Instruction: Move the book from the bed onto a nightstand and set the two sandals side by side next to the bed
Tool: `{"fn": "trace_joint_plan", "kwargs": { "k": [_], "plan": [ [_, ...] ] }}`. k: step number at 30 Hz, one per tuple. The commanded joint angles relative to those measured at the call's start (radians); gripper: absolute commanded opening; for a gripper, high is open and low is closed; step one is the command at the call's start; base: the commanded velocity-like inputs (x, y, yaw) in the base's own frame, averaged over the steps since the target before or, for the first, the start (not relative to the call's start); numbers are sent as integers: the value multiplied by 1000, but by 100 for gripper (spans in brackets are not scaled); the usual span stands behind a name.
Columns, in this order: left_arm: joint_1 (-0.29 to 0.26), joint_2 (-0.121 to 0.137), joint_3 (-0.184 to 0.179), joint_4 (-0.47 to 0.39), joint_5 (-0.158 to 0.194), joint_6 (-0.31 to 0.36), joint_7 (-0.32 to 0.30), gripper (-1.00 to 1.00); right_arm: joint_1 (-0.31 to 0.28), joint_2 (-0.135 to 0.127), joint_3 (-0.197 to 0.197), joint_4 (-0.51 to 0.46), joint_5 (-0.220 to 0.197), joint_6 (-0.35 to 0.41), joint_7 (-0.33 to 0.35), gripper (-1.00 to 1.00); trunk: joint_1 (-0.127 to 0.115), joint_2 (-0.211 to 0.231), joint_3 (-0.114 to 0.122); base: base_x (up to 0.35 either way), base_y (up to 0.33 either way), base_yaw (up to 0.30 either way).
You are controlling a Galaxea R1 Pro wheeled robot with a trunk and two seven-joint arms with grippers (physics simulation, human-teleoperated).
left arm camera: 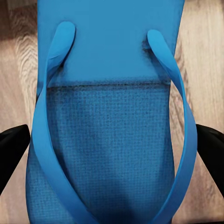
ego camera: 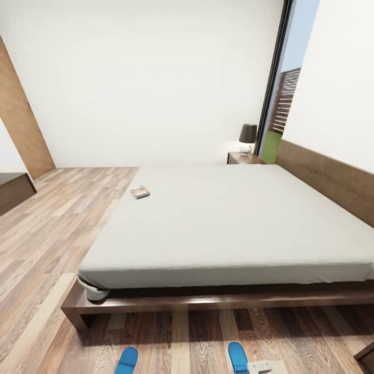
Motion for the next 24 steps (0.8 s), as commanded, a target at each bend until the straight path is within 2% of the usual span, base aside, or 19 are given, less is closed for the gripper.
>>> {"fn": "trace_joint_plan", "kwargs": {
  "k": [1,24],
  "plan": [
    [-1,0,-8,1,4,-3,5,-100,-1,0,-3,1,10,-3,-2,-100,0,0,-1,0,0,15],
    [-2,-2,-10,0,-6,-1,4,-100,-1,4,0,-4,10,-1,-2,-100,0,0,-1,0,0,2]
  ]
}}
